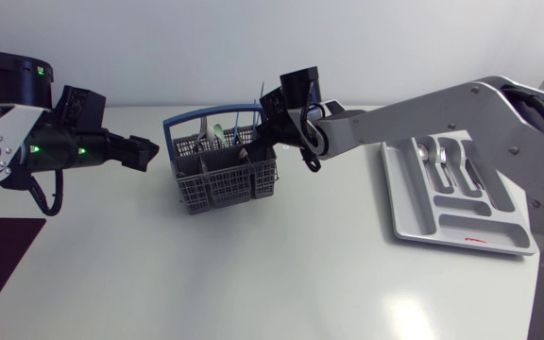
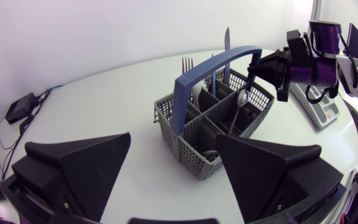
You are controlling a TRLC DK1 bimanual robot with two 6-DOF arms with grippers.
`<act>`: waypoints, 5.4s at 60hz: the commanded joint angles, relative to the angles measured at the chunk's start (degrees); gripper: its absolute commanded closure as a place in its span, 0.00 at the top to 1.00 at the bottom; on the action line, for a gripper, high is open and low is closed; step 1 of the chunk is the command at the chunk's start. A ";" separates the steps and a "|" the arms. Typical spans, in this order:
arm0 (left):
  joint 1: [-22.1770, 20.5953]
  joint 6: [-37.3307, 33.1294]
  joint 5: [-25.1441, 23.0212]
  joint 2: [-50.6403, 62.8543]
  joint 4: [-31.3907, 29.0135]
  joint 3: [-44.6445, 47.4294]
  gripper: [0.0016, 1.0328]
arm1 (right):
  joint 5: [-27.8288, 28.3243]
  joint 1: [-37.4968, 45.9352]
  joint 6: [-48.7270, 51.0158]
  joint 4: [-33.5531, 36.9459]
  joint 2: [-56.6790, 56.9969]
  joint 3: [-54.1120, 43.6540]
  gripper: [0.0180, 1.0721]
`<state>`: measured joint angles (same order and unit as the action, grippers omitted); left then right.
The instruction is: Unload the cutlery basket into the drawer organizer.
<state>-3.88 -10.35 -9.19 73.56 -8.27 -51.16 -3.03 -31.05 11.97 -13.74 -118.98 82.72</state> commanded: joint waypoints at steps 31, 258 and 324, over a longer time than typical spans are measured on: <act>-3.24 -3.71 -1.97 -11.25 -6.32 6.95 0.93 | -10.33 -3.41 -0.63 1.87 21.68 -29.46 0.15; -15.46 -11.97 -6.63 -19.68 -5.44 13.80 0.71 | -1.02 -12.90 -15.13 27.54 44.53 -32.62 0.49; -27.41 -10.74 8.93 -14.41 -5.97 9.58 0.71 | 7.42 -13.25 -17.59 30.88 41.99 -30.95 0.49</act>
<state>-32.53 -19.99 0.10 61.19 -13.67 -44.51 4.54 -42.63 -4.51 16.71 -74.22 49.17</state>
